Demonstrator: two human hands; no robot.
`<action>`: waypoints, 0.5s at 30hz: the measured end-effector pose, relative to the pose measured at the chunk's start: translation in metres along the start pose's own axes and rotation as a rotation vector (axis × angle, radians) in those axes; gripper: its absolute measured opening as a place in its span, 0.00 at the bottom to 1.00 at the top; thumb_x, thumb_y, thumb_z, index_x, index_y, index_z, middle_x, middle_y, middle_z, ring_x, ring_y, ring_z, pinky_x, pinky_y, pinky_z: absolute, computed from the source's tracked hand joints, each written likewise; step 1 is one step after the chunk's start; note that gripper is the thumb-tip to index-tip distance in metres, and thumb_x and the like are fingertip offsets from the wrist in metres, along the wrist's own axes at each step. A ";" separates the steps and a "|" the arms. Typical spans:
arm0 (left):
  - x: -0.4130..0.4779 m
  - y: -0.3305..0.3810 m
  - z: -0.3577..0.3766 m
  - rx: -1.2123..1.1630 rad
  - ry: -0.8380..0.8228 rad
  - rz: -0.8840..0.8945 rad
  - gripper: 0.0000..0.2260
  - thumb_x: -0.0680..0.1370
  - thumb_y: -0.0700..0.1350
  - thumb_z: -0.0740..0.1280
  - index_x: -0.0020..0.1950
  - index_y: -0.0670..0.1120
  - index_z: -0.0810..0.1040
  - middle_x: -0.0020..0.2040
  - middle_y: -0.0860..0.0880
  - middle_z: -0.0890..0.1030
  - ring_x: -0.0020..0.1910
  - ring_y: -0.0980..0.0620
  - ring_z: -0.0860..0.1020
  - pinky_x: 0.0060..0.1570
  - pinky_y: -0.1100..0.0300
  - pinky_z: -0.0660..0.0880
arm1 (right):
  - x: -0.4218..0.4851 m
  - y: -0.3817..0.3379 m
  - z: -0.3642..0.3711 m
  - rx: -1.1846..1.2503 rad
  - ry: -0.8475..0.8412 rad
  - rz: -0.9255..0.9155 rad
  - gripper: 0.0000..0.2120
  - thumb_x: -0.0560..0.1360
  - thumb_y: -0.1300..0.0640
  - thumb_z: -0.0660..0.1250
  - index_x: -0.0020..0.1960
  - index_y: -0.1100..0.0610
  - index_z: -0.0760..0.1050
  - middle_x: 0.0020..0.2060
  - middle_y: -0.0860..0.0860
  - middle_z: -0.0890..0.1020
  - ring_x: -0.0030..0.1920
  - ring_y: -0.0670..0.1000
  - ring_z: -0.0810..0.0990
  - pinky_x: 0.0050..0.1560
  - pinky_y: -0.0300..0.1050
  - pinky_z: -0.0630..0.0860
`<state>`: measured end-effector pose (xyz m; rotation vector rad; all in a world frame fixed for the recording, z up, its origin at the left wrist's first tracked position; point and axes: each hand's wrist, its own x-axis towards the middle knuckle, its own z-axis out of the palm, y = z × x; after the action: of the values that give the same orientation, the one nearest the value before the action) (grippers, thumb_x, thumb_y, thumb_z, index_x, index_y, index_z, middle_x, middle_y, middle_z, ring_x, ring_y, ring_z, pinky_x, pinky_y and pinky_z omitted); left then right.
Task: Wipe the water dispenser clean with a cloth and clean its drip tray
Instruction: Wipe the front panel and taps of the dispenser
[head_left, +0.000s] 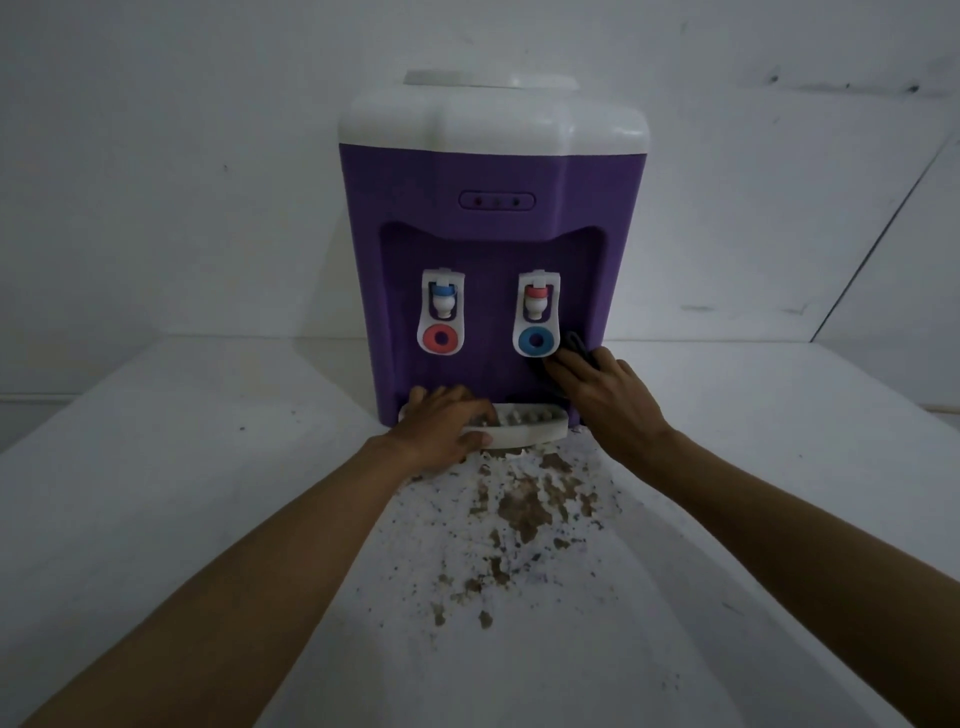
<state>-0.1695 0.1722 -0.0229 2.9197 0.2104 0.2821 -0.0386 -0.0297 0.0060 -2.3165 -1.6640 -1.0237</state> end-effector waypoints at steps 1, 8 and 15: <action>-0.001 0.000 0.000 -0.011 -0.004 0.008 0.10 0.80 0.55 0.61 0.61 0.60 0.74 0.62 0.53 0.72 0.62 0.52 0.68 0.62 0.52 0.56 | 0.000 0.001 0.000 -0.001 0.007 -0.005 0.34 0.62 0.68 0.76 0.66 0.61 0.72 0.61 0.58 0.77 0.48 0.61 0.77 0.43 0.53 0.79; -0.023 0.001 -0.005 -0.074 0.000 0.038 0.08 0.80 0.54 0.62 0.58 0.58 0.76 0.61 0.54 0.71 0.61 0.54 0.67 0.61 0.54 0.55 | -0.001 0.004 0.001 -0.040 0.045 -0.052 0.34 0.60 0.69 0.78 0.65 0.61 0.74 0.60 0.57 0.79 0.47 0.61 0.77 0.41 0.53 0.78; -0.054 0.007 -0.006 -0.060 -0.010 0.104 0.08 0.80 0.55 0.63 0.57 0.58 0.77 0.60 0.55 0.70 0.61 0.54 0.66 0.56 0.56 0.54 | -0.004 0.005 0.002 -0.062 -0.016 -0.067 0.34 0.62 0.66 0.77 0.66 0.61 0.72 0.63 0.57 0.76 0.52 0.60 0.75 0.47 0.54 0.78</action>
<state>-0.2226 0.1578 -0.0255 2.8767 0.0483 0.2846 -0.0336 -0.0336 0.0036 -2.3278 -1.7519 -1.0873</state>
